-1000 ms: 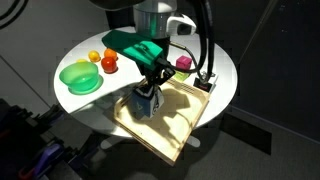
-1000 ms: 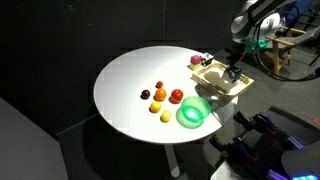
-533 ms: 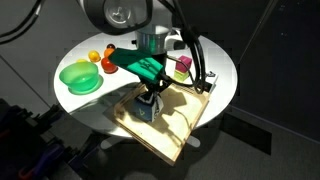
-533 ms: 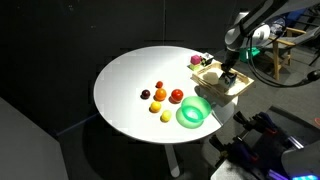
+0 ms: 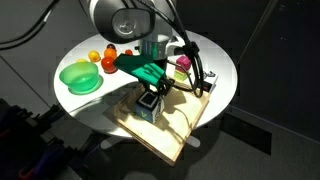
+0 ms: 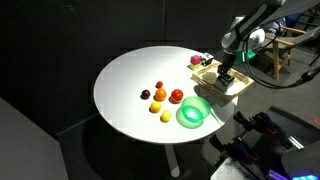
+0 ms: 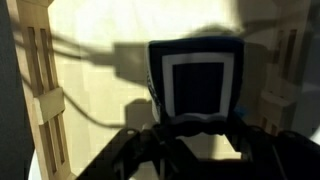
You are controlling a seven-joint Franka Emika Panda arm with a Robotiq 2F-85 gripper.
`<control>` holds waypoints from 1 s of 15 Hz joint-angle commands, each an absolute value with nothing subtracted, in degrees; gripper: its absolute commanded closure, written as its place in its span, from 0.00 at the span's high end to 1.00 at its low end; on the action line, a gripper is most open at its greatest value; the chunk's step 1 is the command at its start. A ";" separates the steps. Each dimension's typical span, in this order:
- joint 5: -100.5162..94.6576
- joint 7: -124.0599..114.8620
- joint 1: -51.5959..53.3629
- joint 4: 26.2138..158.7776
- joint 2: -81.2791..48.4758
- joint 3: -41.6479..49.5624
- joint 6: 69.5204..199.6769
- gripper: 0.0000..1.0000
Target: Put the number 4 block in the wooden crate
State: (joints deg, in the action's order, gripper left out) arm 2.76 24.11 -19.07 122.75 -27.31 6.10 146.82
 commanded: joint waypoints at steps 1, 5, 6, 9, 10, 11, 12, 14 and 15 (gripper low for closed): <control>3.13 25.31 -20.28 122.54 -25.56 5.03 144.99 0.88; 2.80 24.85 -19.44 123.98 -22.39 5.02 142.51 1.00; 2.75 24.66 -19.10 124.40 -21.26 5.01 141.44 1.00; 2.65 23.58 -17.79 125.13 -18.44 5.25 138.92 1.00; 2.71 23.39 -17.33 125.40 -17.46 5.26 138.41 1.00; 3.06 22.77 -16.79 125.45 -16.56 5.21 137.52 1.00; 3.37 21.94 -16.18 125.66 -15.76 5.16 136.96 1.00; 3.63 19.99 -14.75 126.14 -14.11 5.06 135.77 1.00; 3.95 19.20 -14.12 126.36 -13.39 4.92 134.95 1.00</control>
